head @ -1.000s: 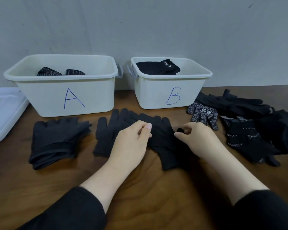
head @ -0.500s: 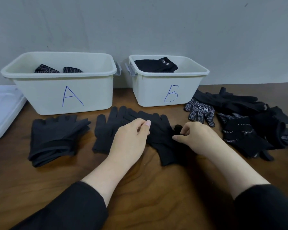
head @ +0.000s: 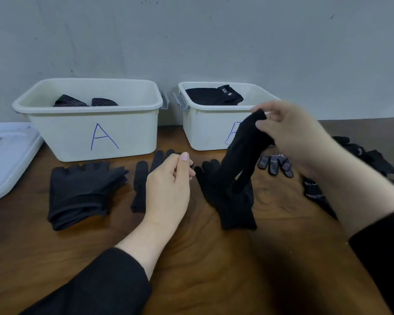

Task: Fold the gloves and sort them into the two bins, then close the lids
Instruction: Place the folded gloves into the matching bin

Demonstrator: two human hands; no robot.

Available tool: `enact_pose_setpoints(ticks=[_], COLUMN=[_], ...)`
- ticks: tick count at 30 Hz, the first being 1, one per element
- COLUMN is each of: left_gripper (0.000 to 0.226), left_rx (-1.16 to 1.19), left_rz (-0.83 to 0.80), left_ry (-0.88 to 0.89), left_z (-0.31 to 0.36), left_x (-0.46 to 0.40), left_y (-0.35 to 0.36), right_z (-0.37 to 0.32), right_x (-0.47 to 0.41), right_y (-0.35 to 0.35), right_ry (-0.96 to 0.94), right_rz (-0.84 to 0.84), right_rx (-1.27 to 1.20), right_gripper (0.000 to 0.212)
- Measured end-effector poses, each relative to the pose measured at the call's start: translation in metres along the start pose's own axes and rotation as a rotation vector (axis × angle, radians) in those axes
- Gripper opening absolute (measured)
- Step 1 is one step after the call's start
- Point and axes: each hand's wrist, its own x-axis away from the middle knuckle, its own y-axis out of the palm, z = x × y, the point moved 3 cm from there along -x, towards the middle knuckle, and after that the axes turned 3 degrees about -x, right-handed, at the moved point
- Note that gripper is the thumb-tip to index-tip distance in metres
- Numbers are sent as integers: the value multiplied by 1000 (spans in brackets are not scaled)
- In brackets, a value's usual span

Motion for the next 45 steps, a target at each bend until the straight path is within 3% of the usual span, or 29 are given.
enact_pose_setpoints(ticks=[2, 9, 14, 17, 23, 27, 31, 39, 45], left_gripper=[40, 37, 41, 38, 34, 25, 20, 28, 25], left_rx=[21, 23, 25, 23, 30, -148, -421, -532, -550], left_rz=[6, 18, 39, 36, 11, -162, -373, -407, -419], left_ry=[-28, -57, -47, -44, 17, 67, 176, 243, 264], left_z=[-2, -3, -2, -4, -3, -4, -8, -7, -7], left_x=[-1, -3, -4, -4, -2, 1, 10, 15, 16], left_y=[-1, -2, -5, -4, 1, 11, 24, 29, 31], right_z=[-20, -48, -52, -32, 95, 114, 119, 109, 117], right_x=[-7, -40, -42, -12, 83, 91, 90, 91, 98], right_y=[-7, -25, -22, -12, 38, 28, 31, 35, 34], right_ry=[-43, -72, -325, -453, -429, -335, -296, -457, -460], right_rz=[-56, -88, 87, 69, -368, -275, -322, -206, -345], right_rx=[57, 384, 418, 365, 412, 256, 341, 419, 441], right_gripper=[30, 10, 13, 19, 26, 25, 17, 6, 12])
